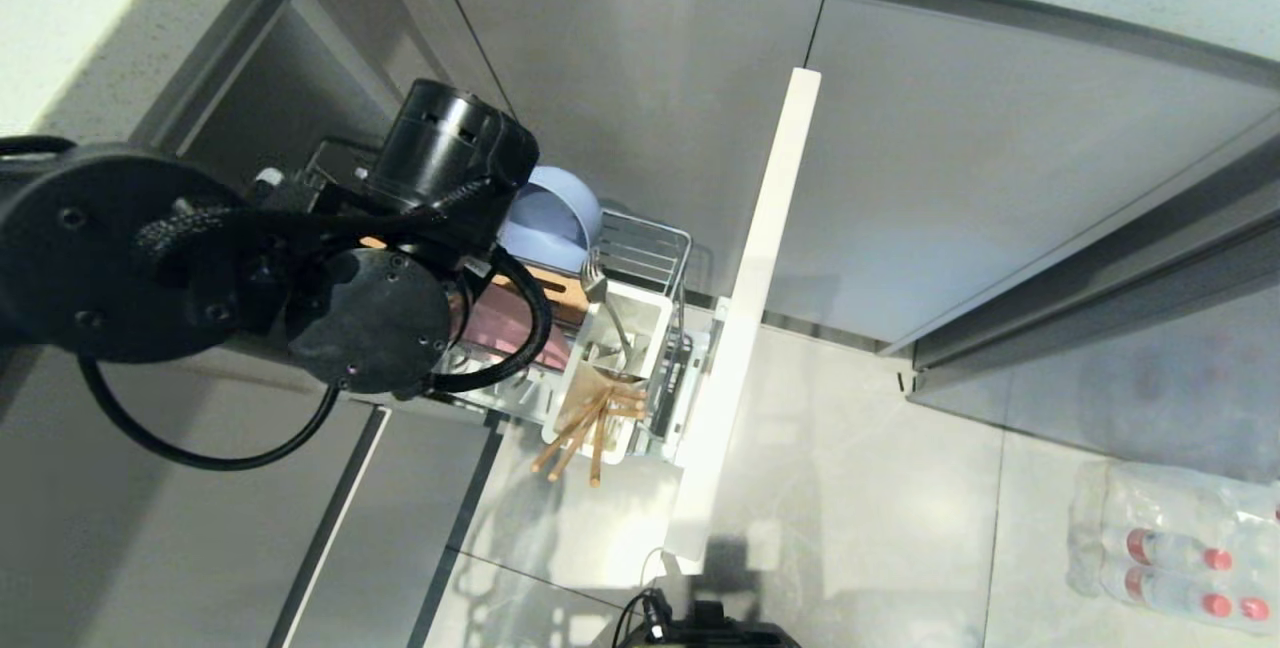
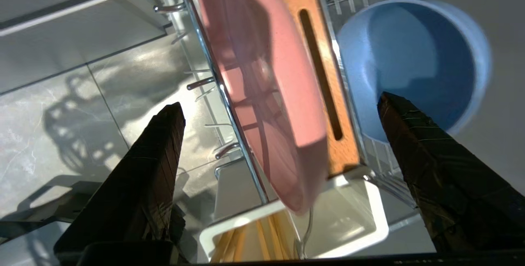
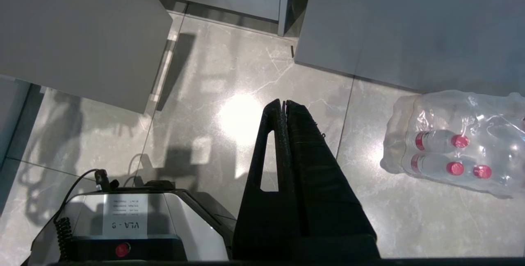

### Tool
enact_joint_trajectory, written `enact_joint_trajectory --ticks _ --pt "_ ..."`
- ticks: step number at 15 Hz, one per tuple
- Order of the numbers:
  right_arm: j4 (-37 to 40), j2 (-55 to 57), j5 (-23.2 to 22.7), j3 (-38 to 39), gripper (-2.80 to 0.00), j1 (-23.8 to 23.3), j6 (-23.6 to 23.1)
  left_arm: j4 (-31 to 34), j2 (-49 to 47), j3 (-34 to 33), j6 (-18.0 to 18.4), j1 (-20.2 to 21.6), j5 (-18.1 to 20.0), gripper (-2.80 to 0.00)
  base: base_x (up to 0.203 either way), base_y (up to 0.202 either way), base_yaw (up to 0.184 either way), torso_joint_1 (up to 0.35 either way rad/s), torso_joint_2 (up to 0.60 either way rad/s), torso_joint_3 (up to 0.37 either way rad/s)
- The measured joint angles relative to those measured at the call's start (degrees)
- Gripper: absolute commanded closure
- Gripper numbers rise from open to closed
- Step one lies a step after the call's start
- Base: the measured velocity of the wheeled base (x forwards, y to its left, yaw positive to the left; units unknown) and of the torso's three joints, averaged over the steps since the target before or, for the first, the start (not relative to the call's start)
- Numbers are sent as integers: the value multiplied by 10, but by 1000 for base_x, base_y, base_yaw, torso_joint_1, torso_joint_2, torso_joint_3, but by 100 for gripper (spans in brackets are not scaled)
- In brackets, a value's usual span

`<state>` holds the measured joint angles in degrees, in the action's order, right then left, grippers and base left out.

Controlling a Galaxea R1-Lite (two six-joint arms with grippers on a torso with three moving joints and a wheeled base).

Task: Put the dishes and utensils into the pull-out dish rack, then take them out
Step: Take the plate out of the cupboard

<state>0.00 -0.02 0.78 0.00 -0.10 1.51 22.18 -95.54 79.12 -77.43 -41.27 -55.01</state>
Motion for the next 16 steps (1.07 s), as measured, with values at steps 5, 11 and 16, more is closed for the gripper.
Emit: enact_joint_trajectory --ticks 5,11,16 --pt "0 0 0 0 0 0 0 -9 -29 10 -11 19 19 -280 0 0 0 0 0 0" --pt "0 0 0 0 0 0 0 -18 -40 13 -10 29 22 0 0 0 0 0 0 0" --pt "0 0 0 0 0 0 0 -16 -41 13 -8 29 22 0 0 0 0 0 0 0"
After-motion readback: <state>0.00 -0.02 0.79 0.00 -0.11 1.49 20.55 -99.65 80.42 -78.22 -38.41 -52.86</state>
